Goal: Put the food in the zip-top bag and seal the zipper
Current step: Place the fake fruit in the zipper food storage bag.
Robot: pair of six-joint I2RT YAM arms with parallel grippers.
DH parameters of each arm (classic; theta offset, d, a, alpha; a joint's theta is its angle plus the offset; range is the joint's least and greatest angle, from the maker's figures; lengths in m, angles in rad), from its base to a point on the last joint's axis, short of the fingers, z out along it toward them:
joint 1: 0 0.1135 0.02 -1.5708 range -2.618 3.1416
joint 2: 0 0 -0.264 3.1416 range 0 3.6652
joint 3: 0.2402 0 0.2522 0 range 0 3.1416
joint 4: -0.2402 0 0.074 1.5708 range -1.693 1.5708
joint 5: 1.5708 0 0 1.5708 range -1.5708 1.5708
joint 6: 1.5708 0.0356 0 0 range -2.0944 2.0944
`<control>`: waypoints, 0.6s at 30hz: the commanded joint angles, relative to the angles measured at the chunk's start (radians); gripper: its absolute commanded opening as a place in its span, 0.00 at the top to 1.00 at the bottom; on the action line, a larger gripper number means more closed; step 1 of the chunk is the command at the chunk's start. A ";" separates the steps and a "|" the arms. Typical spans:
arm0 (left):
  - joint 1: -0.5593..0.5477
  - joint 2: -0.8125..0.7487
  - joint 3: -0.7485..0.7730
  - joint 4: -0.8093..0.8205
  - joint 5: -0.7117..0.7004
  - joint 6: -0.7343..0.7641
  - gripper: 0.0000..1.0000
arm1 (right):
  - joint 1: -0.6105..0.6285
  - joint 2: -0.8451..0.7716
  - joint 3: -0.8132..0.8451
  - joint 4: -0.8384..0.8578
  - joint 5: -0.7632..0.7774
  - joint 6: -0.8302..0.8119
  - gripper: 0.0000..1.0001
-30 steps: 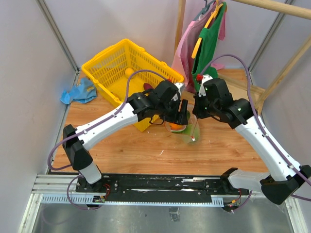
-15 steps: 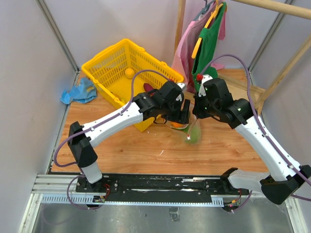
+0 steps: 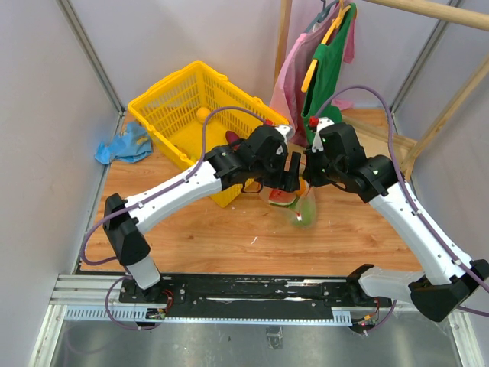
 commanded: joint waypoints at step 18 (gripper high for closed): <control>0.288 -0.230 -0.037 -0.117 -0.099 0.053 0.16 | 0.015 0.006 0.010 0.024 0.039 -0.007 0.99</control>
